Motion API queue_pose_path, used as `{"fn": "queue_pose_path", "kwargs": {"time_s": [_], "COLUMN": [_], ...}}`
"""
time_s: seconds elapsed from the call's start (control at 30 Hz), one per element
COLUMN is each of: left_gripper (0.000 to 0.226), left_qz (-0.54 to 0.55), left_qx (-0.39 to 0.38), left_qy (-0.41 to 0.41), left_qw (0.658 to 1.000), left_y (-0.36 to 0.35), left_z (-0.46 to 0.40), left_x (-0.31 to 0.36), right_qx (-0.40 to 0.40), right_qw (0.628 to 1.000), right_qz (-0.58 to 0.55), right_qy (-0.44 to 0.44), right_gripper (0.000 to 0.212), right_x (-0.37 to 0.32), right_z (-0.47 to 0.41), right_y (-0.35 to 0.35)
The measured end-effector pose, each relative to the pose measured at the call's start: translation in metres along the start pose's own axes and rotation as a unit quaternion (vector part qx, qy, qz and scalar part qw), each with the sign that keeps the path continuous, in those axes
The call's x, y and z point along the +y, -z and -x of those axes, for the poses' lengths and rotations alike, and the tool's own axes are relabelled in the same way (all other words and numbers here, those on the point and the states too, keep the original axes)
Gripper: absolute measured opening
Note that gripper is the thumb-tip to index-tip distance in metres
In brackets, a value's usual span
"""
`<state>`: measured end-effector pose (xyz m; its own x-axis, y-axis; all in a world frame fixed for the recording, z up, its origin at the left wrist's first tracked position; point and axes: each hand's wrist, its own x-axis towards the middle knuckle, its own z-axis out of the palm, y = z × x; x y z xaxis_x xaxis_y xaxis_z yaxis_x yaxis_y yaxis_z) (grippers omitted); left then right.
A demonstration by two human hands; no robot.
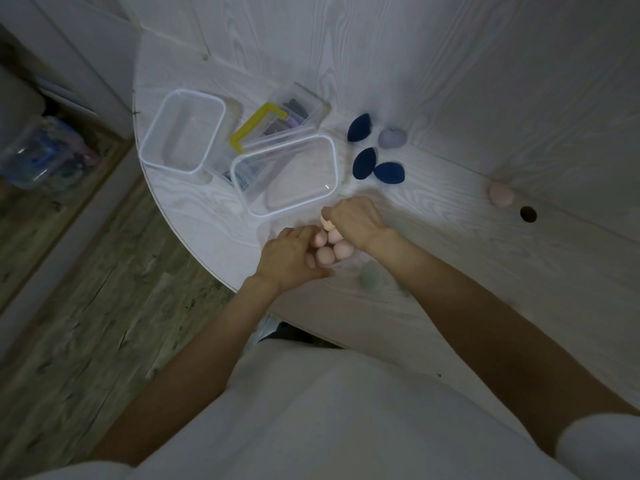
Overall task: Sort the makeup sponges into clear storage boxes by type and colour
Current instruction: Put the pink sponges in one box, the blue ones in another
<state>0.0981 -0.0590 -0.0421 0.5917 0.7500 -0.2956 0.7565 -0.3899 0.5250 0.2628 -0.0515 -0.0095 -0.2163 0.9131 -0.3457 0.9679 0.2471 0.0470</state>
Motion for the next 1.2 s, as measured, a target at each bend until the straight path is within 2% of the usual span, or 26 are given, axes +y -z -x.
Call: {"fn": "queue_pose_path", "kwargs": {"time_s": [0.1, 0.17, 0.27, 0.37, 0.5, 0.57, 0.67, 0.8, 0.93, 1.03, 1.13, 1.2], "left_gripper": [0.094, 0.098, 0.097, 0.096, 0.094, 0.093, 0.093, 0.092, 0.091, 0.089, 0.09, 0.091], "left_qz": [-0.008, -0.028, -0.055, -0.056, -0.057, -0.05, -0.052, -0.052, -0.048, -0.051, -0.052, -0.053], "left_qx": [-0.018, -0.03, -0.035, -0.021, 0.013, 0.019, 0.022, 0.01, 0.024, 0.03, 0.028, 0.029], "left_qy": [-0.003, -0.002, -0.005, -0.004, 0.015, 0.018, 0.018, 0.019, 0.018, 0.021, 0.015, 0.007], "left_qw": [1.0, 0.999, 0.998, 0.998, 0.998, 0.998, 0.998, 0.998, 0.998, 0.998, 0.998, 0.998], "left_y": [0.0, -0.001, -0.004, -0.008, -0.014, -0.016, -0.015, -0.015, -0.017, -0.016, -0.015, -0.014], "left_z": [-0.001, -0.003, -0.004, -0.005, -0.005, -0.007, -0.013, -0.021, -0.032, -0.036, -0.037, -0.035], "left_x": [0.001, 0.002, 0.003, 0.003, 0.008, 0.011, 0.015, 0.024, 0.03, 0.028, 0.027, 0.027], "right_qx": [0.052, 0.096, 0.221, 0.328, 0.327, 0.32, 0.25, 0.164, 0.125, 0.17, 0.245, 0.302], "right_qw": [0.998, 0.991, 0.944, 0.896, 0.872, 0.869, 0.881, 0.893, 0.873, 0.855, 0.847, 0.821], "right_qz": [-0.023, -0.081, -0.225, -0.254, -0.271, -0.246, -0.192, -0.193, -0.227, -0.24, -0.265, -0.319], "right_qy": [-0.018, -0.042, -0.095, -0.157, -0.242, -0.287, -0.352, -0.373, -0.414, -0.426, -0.391, -0.364], "right_gripper": [0.017, 0.023, 0.026, 0.025, 0.026, 0.028, 0.032, 0.033, 0.032, 0.026, 0.018, 0.012], "right_x": [0.001, 0.005, 0.012, 0.031, 0.077, 0.107, 0.153, 0.194, 0.213, 0.214, 0.196, 0.17], "right_z": [0.004, 0.011, 0.032, 0.063, 0.099, 0.113, 0.119, 0.109, 0.102, 0.105, 0.113, 0.116], "right_y": [-0.011, -0.022, -0.028, -0.031, -0.05, -0.065, -0.084, -0.097, -0.112, -0.116, -0.108, -0.095]}}
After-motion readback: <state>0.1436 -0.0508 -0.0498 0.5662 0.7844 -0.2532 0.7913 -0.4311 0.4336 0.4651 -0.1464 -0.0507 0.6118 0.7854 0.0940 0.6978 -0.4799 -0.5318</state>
